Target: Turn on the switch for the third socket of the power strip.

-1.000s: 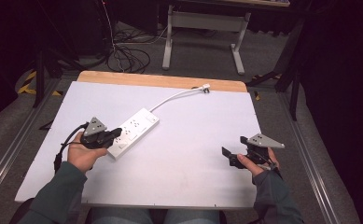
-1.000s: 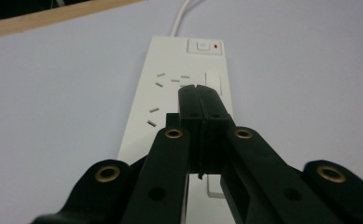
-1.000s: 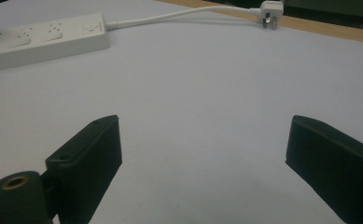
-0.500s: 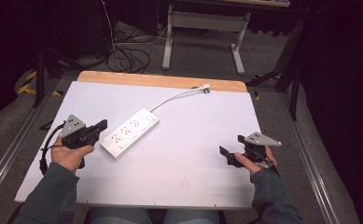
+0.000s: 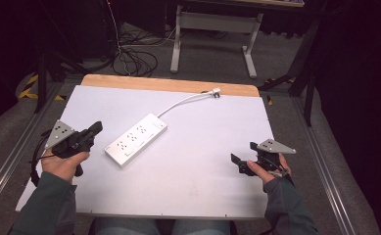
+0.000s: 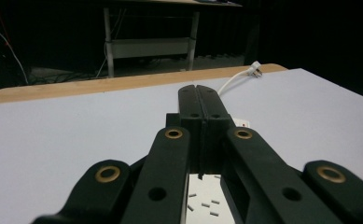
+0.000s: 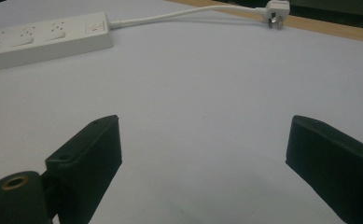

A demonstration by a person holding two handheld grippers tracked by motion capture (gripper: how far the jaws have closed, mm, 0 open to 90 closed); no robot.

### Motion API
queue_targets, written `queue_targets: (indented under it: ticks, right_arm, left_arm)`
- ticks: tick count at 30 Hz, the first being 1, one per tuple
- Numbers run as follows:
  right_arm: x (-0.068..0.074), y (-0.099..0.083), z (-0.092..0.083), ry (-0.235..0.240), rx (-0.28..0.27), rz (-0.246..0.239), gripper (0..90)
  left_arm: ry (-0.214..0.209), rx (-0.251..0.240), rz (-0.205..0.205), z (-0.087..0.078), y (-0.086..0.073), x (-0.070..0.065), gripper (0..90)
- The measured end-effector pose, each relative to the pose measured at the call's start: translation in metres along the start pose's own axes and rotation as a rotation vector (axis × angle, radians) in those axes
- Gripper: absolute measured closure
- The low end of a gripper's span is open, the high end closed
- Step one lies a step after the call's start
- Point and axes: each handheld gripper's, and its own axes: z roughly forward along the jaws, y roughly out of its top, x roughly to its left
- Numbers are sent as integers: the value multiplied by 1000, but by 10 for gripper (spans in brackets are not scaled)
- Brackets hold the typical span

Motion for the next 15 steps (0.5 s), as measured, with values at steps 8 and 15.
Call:
queue_targets:
  ticks: [8,15]
  right_arm:
    - [0,0,0,2,-2,-1,111]
    - [0,0,0,2,-4,1,111]
  left_arm:
    - [23,-33,-18,-13,-1,3,898]
    - [56,-69,-42,-24,-1,11,898]
